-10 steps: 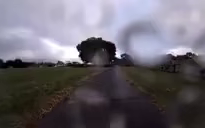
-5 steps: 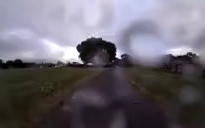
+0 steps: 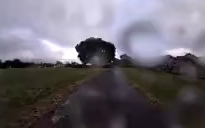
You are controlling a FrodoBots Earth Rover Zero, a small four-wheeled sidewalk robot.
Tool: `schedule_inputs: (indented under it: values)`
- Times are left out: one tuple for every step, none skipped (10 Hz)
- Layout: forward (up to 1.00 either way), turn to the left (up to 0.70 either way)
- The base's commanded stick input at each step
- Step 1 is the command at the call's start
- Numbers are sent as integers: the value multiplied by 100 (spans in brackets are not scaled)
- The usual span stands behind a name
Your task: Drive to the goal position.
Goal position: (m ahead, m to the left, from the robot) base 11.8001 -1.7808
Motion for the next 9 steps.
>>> schedule_inputs:
  values:
    - [70,-14]
    - [70,-14]
    - [70,-14]
    - [70,-14]
    - [70,-8]
    - [70,-2]
    - [70,0]
    - [70,0]
    - [70,0]
